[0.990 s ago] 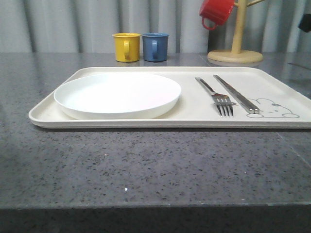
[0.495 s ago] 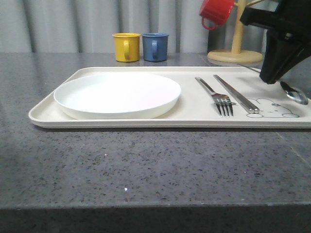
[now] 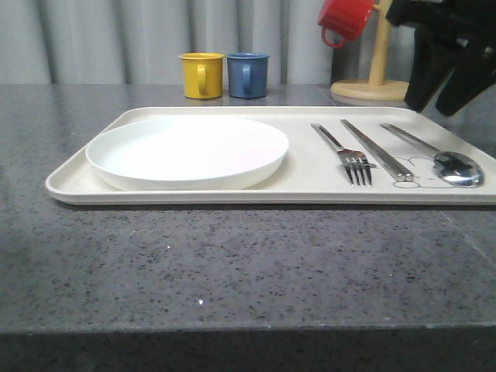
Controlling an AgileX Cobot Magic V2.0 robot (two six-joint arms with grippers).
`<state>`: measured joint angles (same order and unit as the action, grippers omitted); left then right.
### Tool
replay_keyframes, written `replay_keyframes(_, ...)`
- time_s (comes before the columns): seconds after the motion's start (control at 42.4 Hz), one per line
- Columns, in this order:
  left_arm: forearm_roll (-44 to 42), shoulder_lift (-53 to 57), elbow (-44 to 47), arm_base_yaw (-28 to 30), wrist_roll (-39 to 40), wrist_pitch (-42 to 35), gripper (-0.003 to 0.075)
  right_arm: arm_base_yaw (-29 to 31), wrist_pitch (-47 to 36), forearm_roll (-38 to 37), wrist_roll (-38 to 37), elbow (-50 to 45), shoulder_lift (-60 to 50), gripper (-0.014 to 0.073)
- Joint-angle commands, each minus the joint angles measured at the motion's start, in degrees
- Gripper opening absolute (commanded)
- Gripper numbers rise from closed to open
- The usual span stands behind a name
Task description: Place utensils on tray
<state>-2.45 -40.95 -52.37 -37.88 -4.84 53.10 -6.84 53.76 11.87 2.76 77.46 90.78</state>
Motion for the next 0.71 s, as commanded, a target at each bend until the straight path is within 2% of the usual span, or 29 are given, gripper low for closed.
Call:
replay_keyframes(0.0,0.0,0.1,-1.5,-0.5,0.6,-4.0,0.0368,-2.1,1.7,-4.0,1.9,1.8,-7.2,0.0351)
replay_keyframes(0.118,0.0,0.1,-1.5,-0.5,0.6,-4.0,0.0368,-7.2,4.5,-10.2,1.8,-0.3,-13.6,0.033)
replay_keyframes(0.306,0.0,0.1,-1.5,-0.5,0.6,-4.0,0.0368,-12.8,5.4,-10.5,0.5,-8.0,-24.8,0.0326)
replay_keyframes(0.683,0.0,0.1,-1.5,-0.5,0.6,-4.0,0.0368,-13.1,2.6,-10.1,-0.1,-25.4,-51.2,0.0326)
